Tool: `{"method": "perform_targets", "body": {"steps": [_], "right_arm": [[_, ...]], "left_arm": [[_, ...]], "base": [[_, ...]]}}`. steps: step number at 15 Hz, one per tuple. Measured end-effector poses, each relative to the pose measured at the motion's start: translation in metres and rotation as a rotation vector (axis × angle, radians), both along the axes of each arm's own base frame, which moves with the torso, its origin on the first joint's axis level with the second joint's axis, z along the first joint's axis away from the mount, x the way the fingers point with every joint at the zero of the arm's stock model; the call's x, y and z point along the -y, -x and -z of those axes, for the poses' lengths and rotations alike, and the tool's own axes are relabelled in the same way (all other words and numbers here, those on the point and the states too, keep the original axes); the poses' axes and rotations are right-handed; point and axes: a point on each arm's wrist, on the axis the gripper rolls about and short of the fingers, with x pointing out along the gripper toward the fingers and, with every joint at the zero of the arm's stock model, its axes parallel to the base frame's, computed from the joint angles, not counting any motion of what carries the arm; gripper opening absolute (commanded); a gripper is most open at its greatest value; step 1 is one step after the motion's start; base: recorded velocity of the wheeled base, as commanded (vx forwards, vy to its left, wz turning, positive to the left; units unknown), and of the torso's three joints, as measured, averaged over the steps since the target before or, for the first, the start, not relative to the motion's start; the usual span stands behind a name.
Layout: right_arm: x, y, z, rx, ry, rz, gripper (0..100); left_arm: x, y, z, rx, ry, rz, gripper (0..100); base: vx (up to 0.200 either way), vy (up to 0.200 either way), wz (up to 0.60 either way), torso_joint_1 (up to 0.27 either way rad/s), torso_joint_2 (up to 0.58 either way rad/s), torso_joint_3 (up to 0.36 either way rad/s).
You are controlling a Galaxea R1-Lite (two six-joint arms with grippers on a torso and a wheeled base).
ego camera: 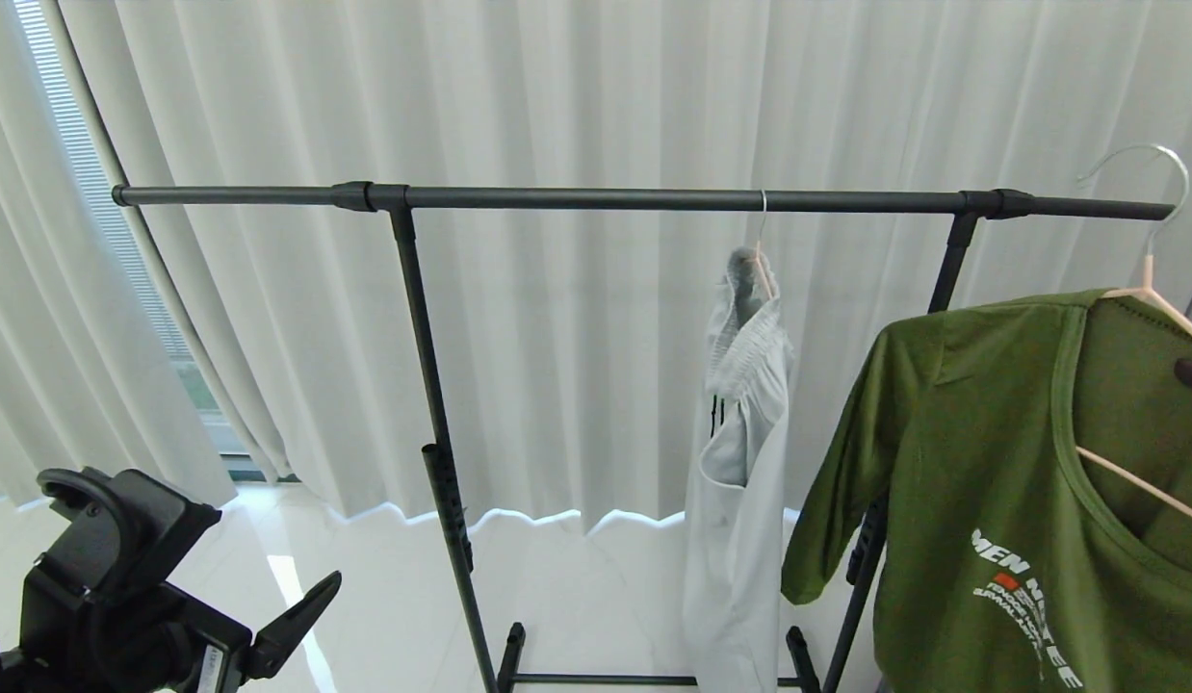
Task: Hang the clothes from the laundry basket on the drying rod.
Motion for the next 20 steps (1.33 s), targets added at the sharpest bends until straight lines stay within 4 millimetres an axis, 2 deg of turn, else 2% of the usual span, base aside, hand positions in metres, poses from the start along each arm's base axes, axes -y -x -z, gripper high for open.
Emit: {"method": "perform_targets", "body": {"steps": [4,14,20], "right_arm": [[0.000,-0.015,-0.010,0.030,-0.006,0.001,0],[0.000,-0.028,-0.008,0.003,-0.007,0.001,0],[0.001,-0.048,0.000,-0.024,-0.012,0.003,0]], "left_arm": [[0.000,-0.001,-0.002,0.008,0.008,0.004,100],[0.001,-0.001,-0.002,0.007,0.008,0.004,100],[0.001,-0.001,-0.002,0.009,0.009,0.006,100]], "base": [[0.200,0.000,0.00,-0.004,0.00,0.002],[0.200,0.000,0.00,0.007,0.00,0.004],[0.000,0.000,0.00,0.000,0.00,0.000]]}}
